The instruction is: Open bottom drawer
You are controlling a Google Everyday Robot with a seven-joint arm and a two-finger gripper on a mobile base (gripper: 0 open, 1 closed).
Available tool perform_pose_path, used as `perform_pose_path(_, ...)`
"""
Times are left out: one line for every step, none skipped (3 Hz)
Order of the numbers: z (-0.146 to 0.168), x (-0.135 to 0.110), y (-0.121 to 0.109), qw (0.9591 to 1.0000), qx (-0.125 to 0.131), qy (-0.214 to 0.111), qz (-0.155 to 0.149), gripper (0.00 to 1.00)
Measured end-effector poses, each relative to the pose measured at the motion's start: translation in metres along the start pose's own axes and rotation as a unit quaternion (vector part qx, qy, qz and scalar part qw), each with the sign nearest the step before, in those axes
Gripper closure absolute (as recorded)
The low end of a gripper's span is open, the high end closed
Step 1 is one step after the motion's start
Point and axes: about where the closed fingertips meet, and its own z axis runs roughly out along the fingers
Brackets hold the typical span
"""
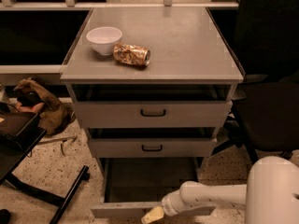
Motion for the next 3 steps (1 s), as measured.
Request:
perform_pose_path(-0.011,0.022,0.004,0.9996,0.001,0.013,0.024,0.0)
perform_pose_path(-0.023,0.047,0.017,0.9984,-0.002,0.03,0.049,0.0)
perform_pose_path(-0.023,0.046,0.017,0.9984,-0.002,0.03,0.049,0.0)
